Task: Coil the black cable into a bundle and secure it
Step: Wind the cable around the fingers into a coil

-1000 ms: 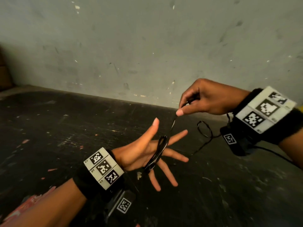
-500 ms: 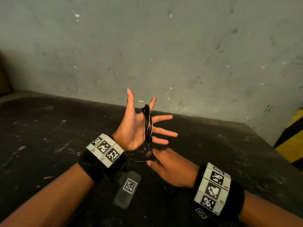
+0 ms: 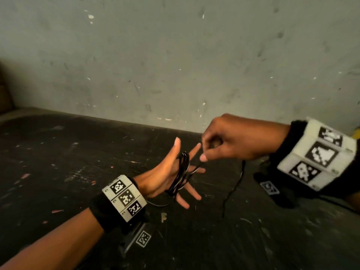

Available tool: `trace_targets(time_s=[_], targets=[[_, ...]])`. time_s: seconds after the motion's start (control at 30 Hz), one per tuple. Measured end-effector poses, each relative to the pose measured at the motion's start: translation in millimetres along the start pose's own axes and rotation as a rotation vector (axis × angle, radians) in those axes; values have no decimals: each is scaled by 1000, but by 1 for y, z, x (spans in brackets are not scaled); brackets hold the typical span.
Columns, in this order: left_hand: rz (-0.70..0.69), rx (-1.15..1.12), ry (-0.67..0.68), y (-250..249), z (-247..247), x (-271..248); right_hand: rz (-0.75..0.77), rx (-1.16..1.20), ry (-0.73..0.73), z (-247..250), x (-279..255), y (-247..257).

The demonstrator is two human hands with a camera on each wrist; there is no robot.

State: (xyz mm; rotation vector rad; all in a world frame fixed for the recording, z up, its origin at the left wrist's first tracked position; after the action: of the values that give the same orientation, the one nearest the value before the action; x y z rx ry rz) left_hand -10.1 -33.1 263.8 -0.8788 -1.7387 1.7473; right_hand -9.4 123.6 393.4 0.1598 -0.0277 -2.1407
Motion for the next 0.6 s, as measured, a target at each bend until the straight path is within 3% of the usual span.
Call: trace_targets(time_s=[0.17,0.33,0.47,0.6], targets=[[42,-9,124,-10,-13,-5,31,-100,-7,17,5,-22],[132,32,146,-16,-9,-7,13,-303,11,19,5,-33],[197,3,222,-16,-1,-12,71,-527,-148,14,7,-43],[203,-32,261,-15,-2,-13,103,-530,-244,0,15,-55]])
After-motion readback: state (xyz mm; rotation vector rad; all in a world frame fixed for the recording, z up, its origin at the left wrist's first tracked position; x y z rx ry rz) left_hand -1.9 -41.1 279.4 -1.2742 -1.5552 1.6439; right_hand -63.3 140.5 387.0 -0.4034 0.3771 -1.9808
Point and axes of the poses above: each hand's wrist, its own x-axis towards the middle knuckle, its own z-axis out of the back of the hand, y = z × x, the point moved 1 cm from there along x, towards the middle knuckle, and after that the axes turned 9 degrees about y, right-handed, at the moved point
